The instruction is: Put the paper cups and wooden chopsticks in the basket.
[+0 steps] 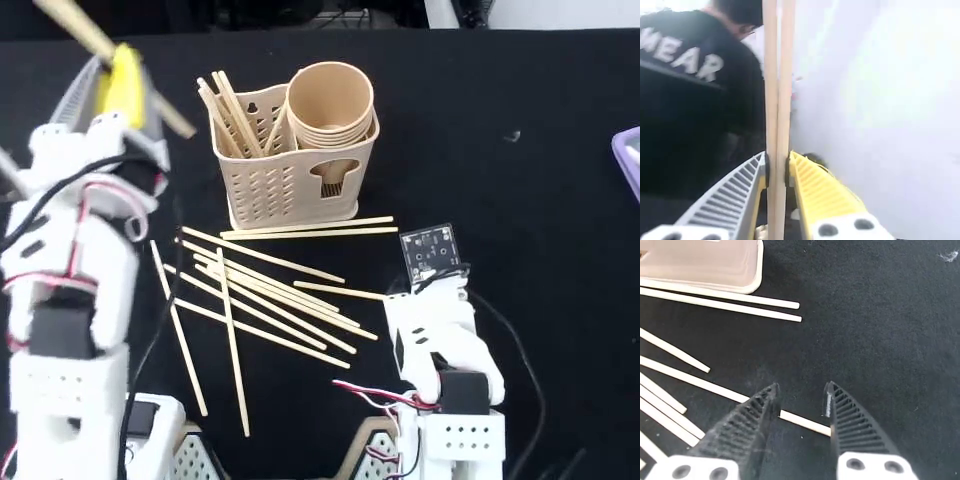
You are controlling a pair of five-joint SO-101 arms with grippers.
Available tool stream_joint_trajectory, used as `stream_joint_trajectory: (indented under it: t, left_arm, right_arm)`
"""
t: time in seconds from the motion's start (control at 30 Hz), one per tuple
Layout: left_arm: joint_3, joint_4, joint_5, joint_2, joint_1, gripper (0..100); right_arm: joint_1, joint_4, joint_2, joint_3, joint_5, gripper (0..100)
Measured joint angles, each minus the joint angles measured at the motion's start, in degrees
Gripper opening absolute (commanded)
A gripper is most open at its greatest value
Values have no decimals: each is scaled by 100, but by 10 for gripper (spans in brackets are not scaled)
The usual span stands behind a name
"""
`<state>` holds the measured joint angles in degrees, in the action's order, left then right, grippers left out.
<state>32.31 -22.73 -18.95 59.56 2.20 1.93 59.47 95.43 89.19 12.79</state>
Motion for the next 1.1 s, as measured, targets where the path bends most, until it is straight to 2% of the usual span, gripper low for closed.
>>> stream_joint_trajectory:
  t: [0.1,0.2,0.57,0.73,1.1]
  left_arm:
    - [35,730,0,-431,-404,31]
    - [9,1020,0,-1020,-598,31]
    - [-431,1081,0,-2901,-659,42]
    - [-431,1081,0,-2989,-659,130]
    - [-1134,-457,0,-2998,-659,130]
  right_arm:
    - [0,0,0,9,0,152]
    - [0,0,0,9,0,152]
    - [0,0,0,9,0,152]
    - [0,0,0,9,0,152]
    - [0,0,0,9,0,152]
